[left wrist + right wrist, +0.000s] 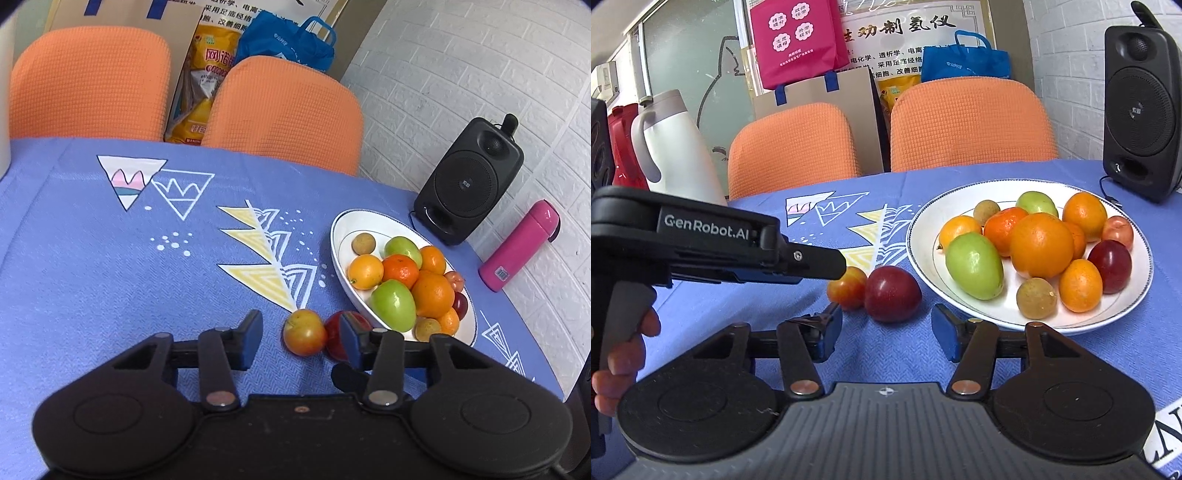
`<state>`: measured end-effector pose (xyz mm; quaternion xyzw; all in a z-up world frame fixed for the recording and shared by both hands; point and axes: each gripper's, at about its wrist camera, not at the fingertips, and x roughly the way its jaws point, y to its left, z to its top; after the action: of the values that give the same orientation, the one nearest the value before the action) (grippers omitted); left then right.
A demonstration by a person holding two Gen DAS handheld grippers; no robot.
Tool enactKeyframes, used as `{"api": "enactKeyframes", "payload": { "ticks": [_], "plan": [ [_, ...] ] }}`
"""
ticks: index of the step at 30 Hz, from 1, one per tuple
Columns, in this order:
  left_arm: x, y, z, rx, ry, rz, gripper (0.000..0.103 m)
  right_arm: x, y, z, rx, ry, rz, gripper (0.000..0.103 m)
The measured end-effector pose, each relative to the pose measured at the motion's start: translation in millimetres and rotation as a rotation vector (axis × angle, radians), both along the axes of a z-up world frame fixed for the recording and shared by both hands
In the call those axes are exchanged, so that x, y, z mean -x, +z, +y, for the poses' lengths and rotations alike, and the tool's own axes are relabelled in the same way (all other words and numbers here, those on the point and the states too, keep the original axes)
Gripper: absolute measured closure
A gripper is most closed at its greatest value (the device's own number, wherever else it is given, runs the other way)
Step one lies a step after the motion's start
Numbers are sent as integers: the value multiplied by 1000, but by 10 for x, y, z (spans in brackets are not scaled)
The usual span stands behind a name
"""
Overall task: Organize fruits
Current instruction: 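Grasp the red-yellow apple with the left tool while the right tool grasps the dark plum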
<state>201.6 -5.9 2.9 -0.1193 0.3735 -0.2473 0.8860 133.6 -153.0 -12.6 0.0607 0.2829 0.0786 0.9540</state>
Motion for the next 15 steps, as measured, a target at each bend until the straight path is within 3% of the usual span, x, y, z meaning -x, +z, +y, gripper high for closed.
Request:
{"api": "enactKeyframes", "payload": {
  "ticks": [15],
  "plan": [
    [-165,-143,-17,55,-4,58,0,-95,-5,37,22,18,5,19]
  ]
}}
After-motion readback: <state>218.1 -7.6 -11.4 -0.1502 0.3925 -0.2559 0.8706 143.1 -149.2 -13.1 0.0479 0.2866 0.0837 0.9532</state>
